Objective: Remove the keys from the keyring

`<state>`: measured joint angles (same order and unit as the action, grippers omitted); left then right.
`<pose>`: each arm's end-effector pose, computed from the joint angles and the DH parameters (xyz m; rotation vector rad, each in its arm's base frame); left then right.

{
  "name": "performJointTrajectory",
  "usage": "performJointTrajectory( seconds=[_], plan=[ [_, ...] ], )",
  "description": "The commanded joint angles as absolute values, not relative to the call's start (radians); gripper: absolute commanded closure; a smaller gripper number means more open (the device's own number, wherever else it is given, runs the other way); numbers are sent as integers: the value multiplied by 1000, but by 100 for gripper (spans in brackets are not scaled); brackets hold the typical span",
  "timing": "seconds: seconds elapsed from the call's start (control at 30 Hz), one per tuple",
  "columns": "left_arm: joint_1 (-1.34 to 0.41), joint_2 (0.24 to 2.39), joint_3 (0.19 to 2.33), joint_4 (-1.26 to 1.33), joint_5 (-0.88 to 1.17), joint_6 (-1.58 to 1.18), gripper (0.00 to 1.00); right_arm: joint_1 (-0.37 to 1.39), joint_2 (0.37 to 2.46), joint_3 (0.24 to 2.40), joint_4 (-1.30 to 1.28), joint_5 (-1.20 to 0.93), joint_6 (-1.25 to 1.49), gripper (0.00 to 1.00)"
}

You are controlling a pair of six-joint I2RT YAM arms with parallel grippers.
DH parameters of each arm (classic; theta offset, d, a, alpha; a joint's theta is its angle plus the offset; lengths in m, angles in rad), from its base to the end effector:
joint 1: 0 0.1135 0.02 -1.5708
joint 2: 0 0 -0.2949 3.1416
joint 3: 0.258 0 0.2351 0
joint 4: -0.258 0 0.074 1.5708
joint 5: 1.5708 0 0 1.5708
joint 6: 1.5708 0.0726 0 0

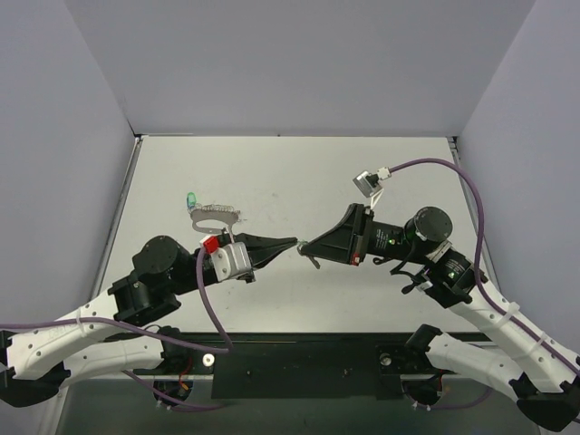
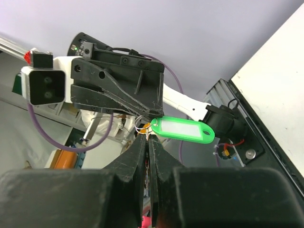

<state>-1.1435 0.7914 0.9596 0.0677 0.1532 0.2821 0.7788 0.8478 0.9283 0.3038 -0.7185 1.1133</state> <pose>0.0597 -0.1580 0.4545 1.0035 0.9555 -0.8268 0.0845 0.1506 0.4609 -0.5331 1.5028 1.9817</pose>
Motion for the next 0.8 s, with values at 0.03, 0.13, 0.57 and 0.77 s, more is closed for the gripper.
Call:
performJointTrajectory(
  seconds=[0.03, 0.13, 0.57, 0.77],
  plan=[
    [-1144, 796, 1057, 12, 129, 218, 100, 792, 821, 1002, 167, -700, 974, 100],
    [-1149, 805, 1069, 2, 104, 190, 100, 799, 815, 1026, 82, -666, 917, 100],
    [-1201, 822, 1074, -71, 8, 126, 100, 874, 830, 1097, -101, -560, 758, 100],
    [-1229, 825, 1071, -78, -31, 129, 100, 879, 824, 1100, -113, -540, 750, 100]
  ],
)
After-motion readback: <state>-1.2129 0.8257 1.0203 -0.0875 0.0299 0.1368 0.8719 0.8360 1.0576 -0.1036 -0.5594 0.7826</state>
